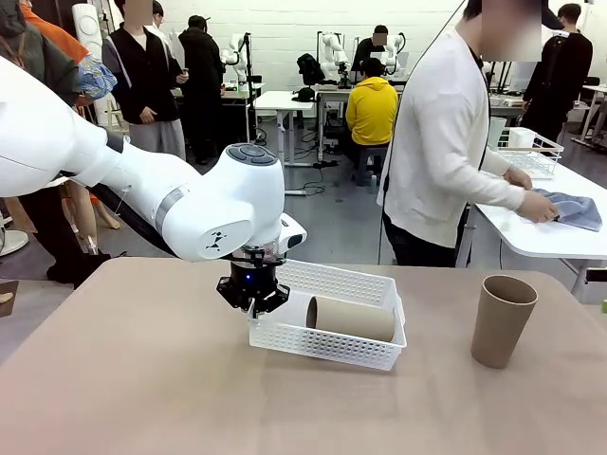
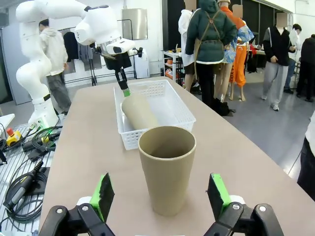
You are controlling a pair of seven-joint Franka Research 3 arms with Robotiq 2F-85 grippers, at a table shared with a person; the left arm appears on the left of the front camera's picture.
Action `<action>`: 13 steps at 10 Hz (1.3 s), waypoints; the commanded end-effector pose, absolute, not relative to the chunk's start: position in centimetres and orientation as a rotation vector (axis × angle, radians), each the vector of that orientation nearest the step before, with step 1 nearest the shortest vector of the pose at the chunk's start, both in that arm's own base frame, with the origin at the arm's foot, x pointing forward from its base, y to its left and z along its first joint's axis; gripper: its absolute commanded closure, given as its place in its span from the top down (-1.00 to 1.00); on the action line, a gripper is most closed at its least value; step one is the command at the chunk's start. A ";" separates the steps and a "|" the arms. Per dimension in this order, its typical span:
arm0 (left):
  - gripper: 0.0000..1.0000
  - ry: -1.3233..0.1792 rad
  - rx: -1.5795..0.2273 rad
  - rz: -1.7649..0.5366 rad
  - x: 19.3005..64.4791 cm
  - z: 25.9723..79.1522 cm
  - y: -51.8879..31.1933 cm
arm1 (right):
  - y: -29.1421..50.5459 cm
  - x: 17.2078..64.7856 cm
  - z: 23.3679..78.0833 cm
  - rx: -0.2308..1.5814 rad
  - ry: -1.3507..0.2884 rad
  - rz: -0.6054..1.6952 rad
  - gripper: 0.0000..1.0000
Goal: Clean and organize the cups into the basket.
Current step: Pick up the Reusable plastic cup from the right side of the table and stack it inside the Organizing basket in the center of the table.
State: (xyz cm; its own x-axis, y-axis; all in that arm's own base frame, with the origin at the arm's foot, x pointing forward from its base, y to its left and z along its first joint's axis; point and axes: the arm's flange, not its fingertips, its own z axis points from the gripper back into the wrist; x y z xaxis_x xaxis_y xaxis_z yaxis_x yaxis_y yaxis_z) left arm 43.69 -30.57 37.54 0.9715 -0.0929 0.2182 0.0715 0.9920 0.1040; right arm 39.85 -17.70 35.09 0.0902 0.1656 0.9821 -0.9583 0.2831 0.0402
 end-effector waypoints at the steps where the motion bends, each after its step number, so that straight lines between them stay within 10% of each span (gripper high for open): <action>1: -1.00 -0.227 0.096 -0.085 43.8 37.5 -30.8 | -16.7 41.4 31.3 0.885 -1.063 1.112 1.00; 13: -1.00 -0.227 0.096 -0.085 43.8 37.5 -30.8 | -12.5 46.1 22.6 1.009 -1.055 1.180 1.00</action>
